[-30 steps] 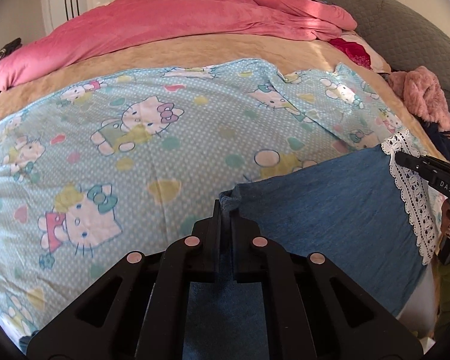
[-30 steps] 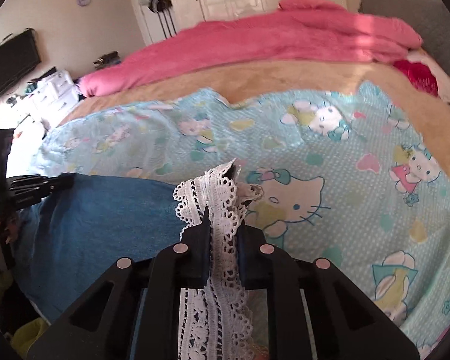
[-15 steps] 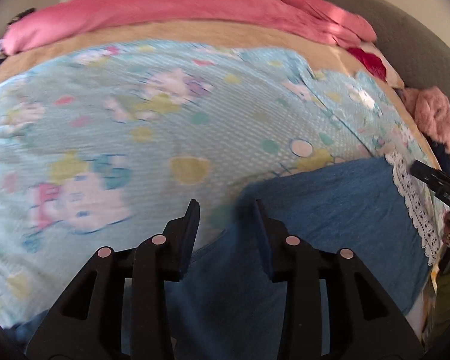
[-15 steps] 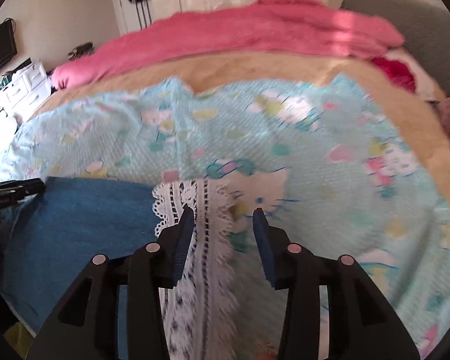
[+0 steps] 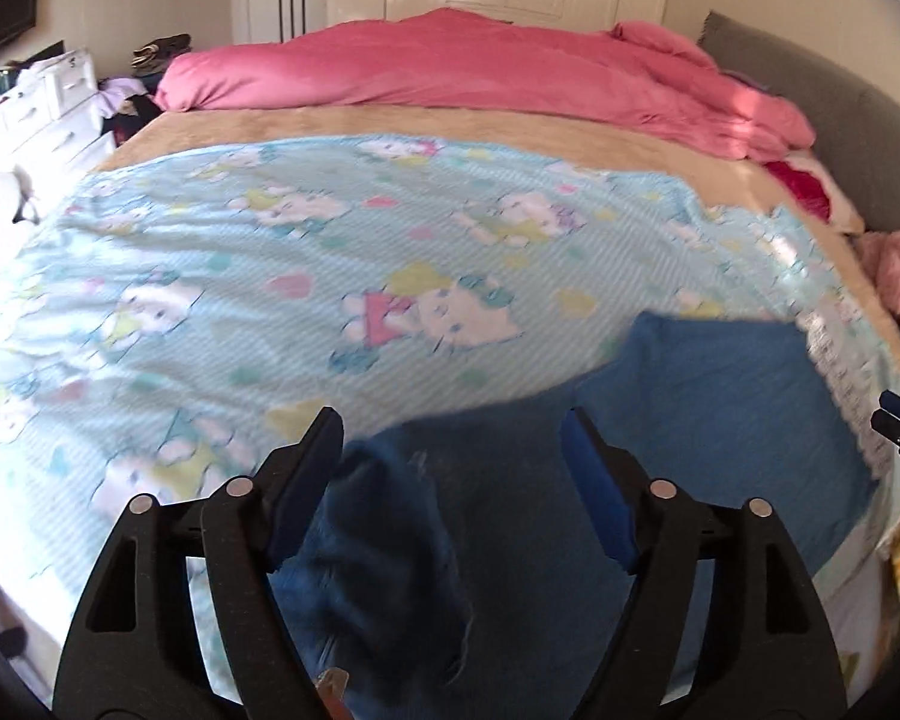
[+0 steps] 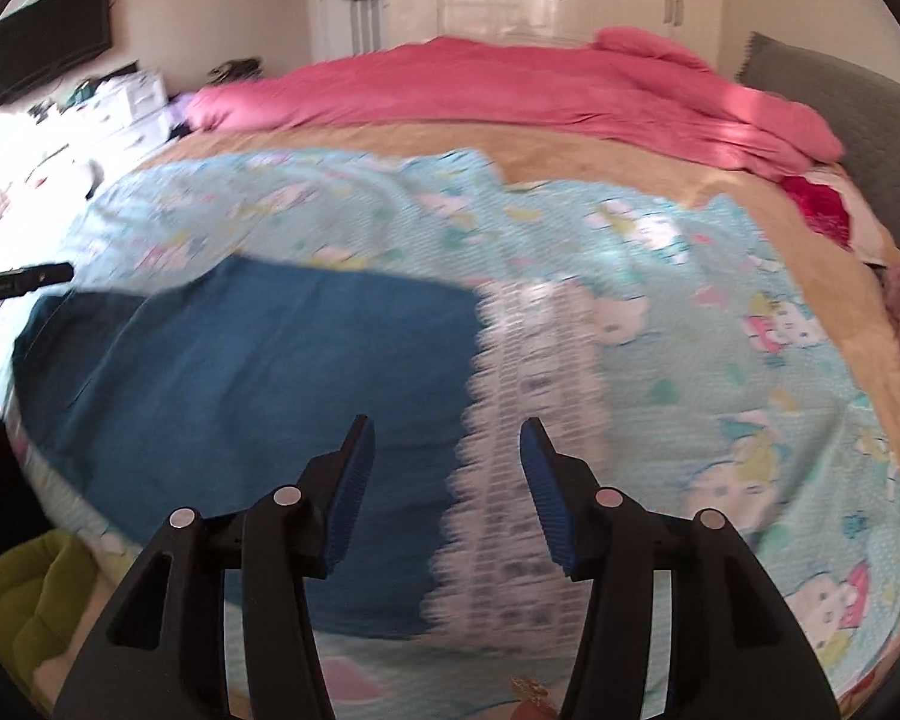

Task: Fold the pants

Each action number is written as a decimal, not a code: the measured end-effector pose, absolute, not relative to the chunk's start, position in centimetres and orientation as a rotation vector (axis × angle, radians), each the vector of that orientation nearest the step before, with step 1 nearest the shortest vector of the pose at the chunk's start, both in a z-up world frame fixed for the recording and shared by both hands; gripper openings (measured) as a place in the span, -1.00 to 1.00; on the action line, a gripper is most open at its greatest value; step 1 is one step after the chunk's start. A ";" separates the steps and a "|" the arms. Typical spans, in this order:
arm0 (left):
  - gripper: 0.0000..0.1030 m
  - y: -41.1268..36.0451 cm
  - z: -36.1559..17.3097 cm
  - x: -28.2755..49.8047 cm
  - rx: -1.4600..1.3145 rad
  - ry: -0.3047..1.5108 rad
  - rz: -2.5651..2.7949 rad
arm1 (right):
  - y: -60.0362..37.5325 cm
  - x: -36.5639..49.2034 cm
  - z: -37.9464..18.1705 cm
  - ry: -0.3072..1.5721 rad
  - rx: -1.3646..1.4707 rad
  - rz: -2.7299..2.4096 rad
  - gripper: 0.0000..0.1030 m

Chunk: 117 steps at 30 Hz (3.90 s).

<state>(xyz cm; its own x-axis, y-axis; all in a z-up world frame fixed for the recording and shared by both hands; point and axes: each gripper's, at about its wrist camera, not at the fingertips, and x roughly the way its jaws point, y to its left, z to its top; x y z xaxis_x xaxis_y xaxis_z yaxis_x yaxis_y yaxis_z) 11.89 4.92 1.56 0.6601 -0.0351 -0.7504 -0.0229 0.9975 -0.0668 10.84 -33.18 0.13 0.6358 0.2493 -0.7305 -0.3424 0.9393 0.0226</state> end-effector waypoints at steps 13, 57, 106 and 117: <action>0.20 7.3 -3.5 12.3 -0.172 1.021 -0.030 | -32.5 12.6 -4.0 1.051 -0.132 0.261 0.51; 0.74 -2.5 -2.3 9.5 0.044 0.963 -0.232 | -33.2 7.1 -0.8 0.928 -0.066 0.287 0.53; 0.82 -7.4 -1.6 5.6 0.154 0.982 -0.290 | -31.1 5.8 1.4 0.886 0.006 0.292 0.80; 0.82 -9.3 0.0 6.0 0.161 0.941 -0.320 | -34.6 5.1 3.7 0.808 0.047 0.217 0.89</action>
<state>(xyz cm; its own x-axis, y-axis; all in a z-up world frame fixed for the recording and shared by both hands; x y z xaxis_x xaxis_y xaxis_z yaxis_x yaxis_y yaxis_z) 5.99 -9.31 -0.03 0.5462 -0.1989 -0.8137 0.3380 0.9411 -0.0031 5.13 -34.58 3.69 0.6698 0.2107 -0.7120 -0.1749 0.9767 0.1245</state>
